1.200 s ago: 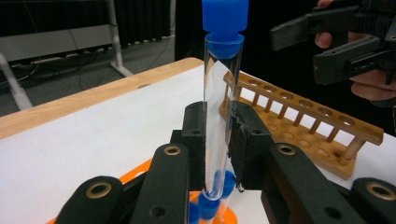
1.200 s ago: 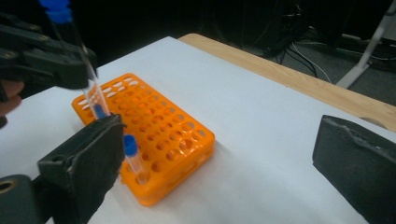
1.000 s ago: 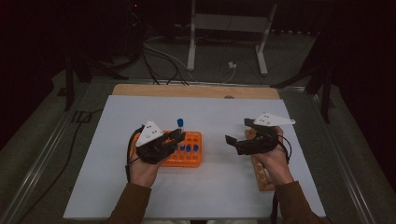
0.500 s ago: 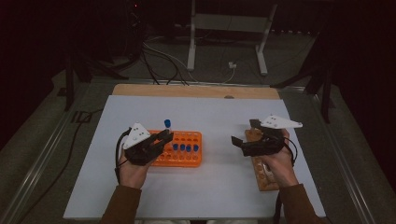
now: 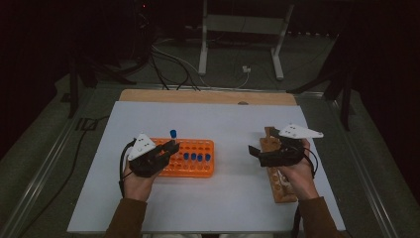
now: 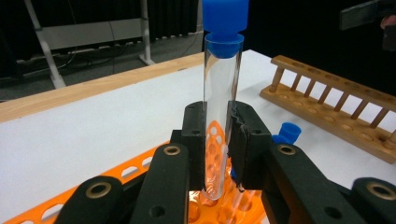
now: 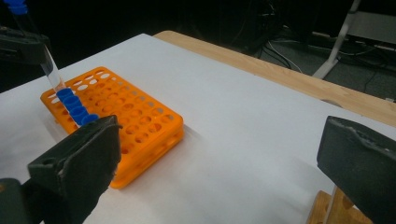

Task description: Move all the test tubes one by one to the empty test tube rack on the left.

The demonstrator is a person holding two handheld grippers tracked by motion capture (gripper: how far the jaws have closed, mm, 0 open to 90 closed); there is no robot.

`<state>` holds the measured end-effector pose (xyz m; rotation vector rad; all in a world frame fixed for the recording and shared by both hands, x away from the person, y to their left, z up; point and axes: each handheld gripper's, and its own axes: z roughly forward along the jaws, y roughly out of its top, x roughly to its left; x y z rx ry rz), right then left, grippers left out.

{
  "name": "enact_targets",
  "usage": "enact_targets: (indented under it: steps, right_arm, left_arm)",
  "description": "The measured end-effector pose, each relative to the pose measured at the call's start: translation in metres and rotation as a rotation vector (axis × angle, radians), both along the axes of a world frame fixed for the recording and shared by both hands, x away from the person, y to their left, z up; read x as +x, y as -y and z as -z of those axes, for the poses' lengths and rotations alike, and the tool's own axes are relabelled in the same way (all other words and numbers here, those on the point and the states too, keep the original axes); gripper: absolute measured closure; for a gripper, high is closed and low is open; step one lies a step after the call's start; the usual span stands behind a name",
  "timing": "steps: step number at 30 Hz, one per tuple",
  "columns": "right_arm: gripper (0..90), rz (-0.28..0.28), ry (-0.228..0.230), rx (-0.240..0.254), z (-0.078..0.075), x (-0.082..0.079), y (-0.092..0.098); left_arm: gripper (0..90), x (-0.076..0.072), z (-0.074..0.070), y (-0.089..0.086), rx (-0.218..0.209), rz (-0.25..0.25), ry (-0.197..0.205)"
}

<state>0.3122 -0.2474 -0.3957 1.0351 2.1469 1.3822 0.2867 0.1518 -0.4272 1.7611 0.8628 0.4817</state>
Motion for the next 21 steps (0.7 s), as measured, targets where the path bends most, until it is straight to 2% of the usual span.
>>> enact_targets:
  steps: [21]
  right_arm:
    - [0.2, 0.001, -0.009, 0.008, 0.007, -0.001, 0.000]
  left_arm:
    - [78.0, -0.003, 0.029, -0.002, 0.029, -0.006, -0.043]
